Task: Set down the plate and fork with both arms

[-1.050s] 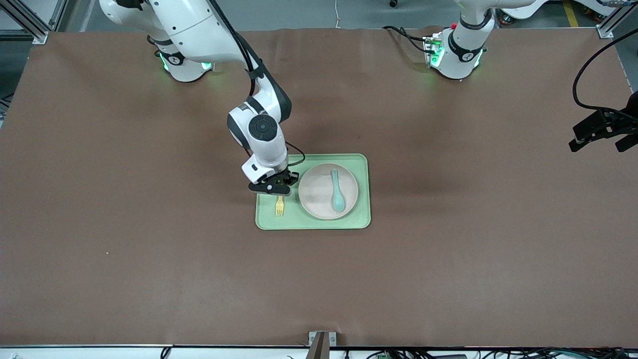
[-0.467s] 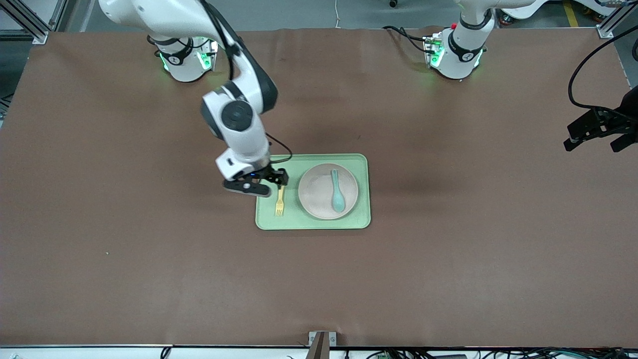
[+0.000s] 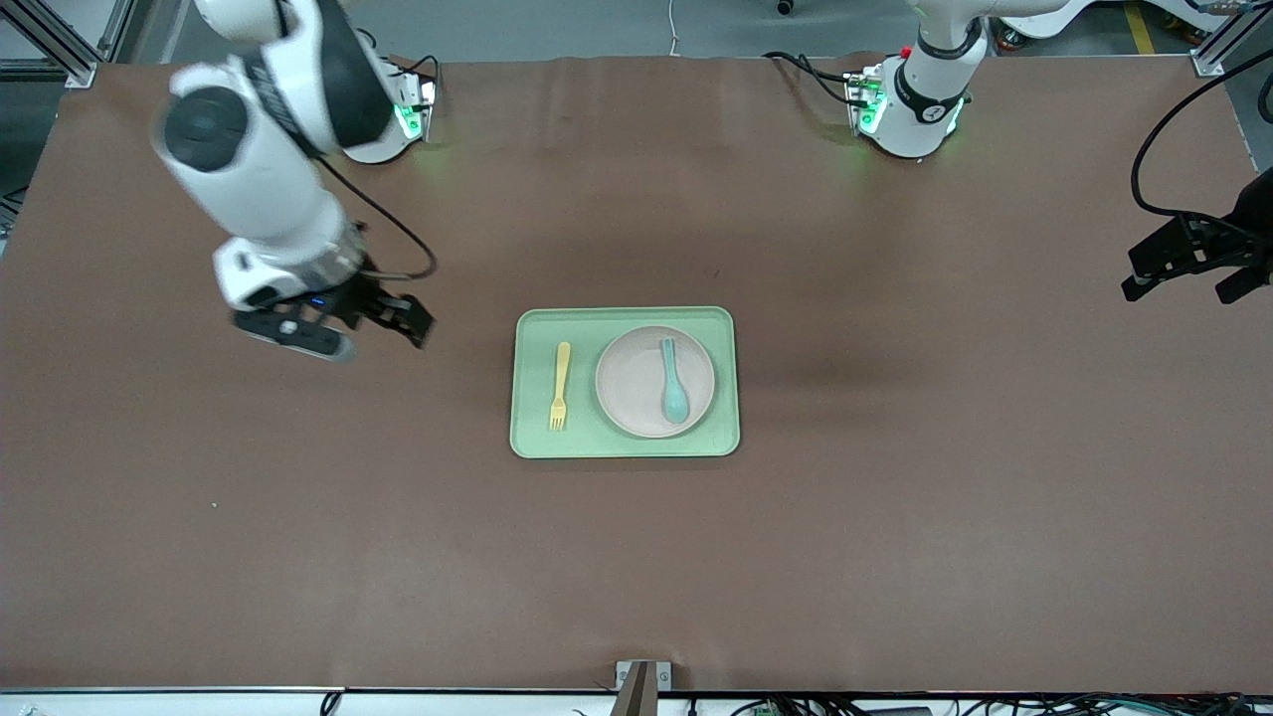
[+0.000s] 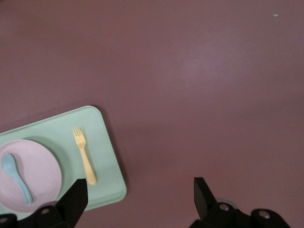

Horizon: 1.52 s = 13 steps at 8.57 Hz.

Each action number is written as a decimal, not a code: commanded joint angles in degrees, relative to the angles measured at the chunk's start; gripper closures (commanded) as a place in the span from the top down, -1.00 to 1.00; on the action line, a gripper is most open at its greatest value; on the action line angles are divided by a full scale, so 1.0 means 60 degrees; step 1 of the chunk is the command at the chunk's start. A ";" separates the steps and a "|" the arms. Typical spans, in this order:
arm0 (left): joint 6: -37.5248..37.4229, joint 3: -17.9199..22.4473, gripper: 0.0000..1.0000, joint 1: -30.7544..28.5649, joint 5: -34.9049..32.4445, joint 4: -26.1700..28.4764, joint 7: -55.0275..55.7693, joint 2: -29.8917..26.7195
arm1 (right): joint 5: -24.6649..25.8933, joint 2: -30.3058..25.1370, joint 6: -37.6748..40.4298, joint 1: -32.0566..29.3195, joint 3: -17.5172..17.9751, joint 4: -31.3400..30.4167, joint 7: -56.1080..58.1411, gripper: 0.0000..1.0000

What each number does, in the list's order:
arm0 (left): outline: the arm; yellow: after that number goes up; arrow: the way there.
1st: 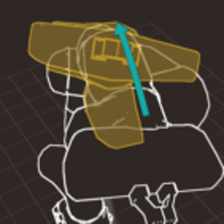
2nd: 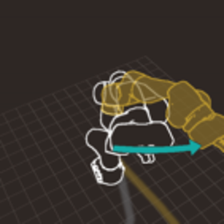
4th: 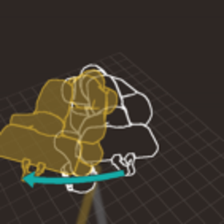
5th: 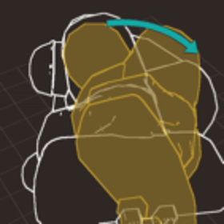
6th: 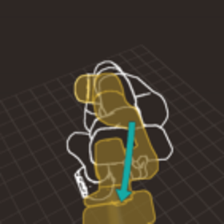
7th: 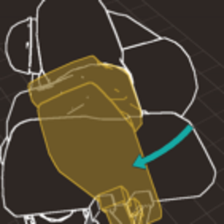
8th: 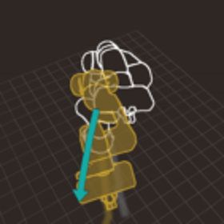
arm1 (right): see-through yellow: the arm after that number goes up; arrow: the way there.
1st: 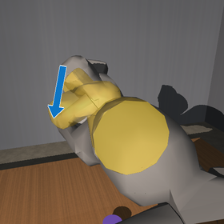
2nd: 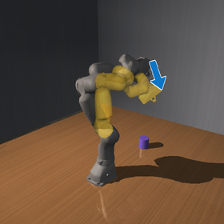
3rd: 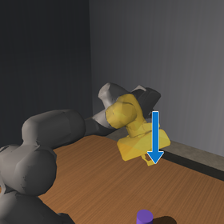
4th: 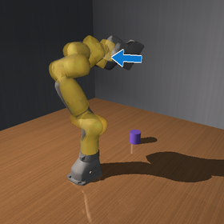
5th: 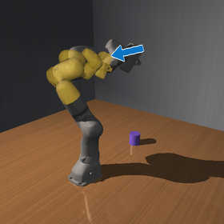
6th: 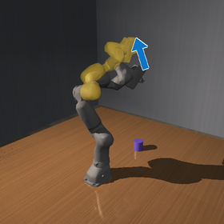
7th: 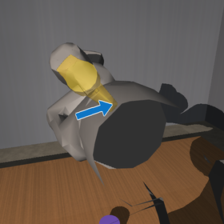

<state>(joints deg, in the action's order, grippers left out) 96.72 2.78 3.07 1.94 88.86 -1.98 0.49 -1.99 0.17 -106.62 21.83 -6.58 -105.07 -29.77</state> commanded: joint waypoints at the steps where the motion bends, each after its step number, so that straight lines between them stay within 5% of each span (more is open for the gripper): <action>1: -0.0139 -0.0082 0.99 -0.0014 -0.0236 -0.0132 -0.0095 -0.0023 | -0.0474 -0.0845 0.1198 -0.1609 0.0115 0.0022 0.2139 0.97; 5: -0.0139 -0.0111 0.99 -0.0014 -0.0353 -0.0132 -0.0461 0.0006 | -0.0327 -0.1304 0.1906 -0.3094 0.0115 0.0734 0.4139 0.97; 9: -0.0139 -0.0097 0.99 -0.0102 -0.0192 -0.0162 -0.0330 0.0006 | -0.0152 -0.0308 0.2799 -0.3169 0.0114 0.2480 0.4697 0.98; 13: -0.0125 -0.0097 0.99 -0.0087 -0.0207 -0.0162 -0.0286 0.0035 | 0.0112 -0.0292 0.3166 -0.3140 0.0129 0.2395 0.5020 0.99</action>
<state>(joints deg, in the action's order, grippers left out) 96.72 2.52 2.82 1.05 88.84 -4.09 0.52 -1.97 -1.82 -89.04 3.96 -6.64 -91.88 -0.59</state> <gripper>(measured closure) 0.004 0.004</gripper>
